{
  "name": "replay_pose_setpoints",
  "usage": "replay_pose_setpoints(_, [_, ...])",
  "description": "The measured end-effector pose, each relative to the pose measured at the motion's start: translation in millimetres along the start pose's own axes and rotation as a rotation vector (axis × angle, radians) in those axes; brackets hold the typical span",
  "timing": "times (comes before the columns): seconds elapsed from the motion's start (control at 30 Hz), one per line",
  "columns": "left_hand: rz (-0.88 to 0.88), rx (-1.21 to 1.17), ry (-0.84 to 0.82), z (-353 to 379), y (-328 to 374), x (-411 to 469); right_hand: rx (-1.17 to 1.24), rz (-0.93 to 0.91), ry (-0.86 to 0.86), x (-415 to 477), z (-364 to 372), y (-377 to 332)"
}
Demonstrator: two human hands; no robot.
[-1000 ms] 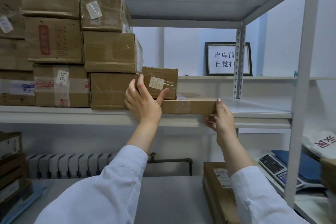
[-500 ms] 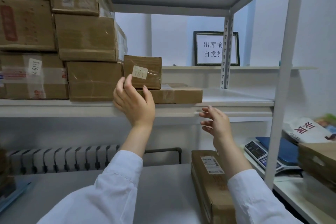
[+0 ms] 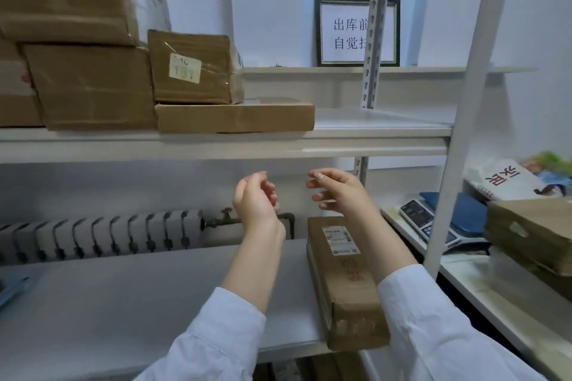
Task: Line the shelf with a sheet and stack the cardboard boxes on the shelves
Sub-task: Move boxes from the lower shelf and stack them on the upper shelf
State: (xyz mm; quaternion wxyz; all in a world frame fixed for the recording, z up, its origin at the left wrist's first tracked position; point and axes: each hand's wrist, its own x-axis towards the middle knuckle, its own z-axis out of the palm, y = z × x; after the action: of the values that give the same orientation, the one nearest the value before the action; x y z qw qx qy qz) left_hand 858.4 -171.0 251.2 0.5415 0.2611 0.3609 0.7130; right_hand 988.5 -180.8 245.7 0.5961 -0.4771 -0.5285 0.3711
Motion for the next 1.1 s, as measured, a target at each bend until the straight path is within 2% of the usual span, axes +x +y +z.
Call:
replay_pose_setpoints(0.17, [-0.316, 0.092, 0.023, -2, -66, 14, -0.103, 0.133, 0.098, 7, -32, 51])
replay_pose_setpoints(0.33, [-0.456, 0.263, 0.018, -11, -129, 20, -0.284, 0.395, 0.223, 11, -69, 113])
replay_pose_setpoints(0.5, [-0.651, 0.503, -0.037, -22, -165, 10, -0.585, 0.678, 0.282, 8, -92, 155])
replay_pose_setpoints(0.67, [-0.833, 0.702, -0.174, -32, -185, -3, -0.45, 0.841, 0.333, 3, -107, 184])
replay_pose_setpoints(0.77, [-0.976, 0.638, -0.267, -33, -192, -8, -0.375, 0.852, 0.252, 0, -108, 188])
replay_pose_setpoints(0.83, [-0.995, 0.612, -0.293, -37, -198, -10, -0.369, 0.84, 0.219, -4, -106, 189])
replay_pose_setpoints(0.97, [-0.842, 0.575, -0.268, -41, -202, -7, -0.396, 0.781, 0.219, -6, -101, 187])
replay_pose_setpoints(1.1, [-0.721, 0.54, -0.294, -47, -184, -5, -0.253, 0.716, 0.258, -8, -94, 175])
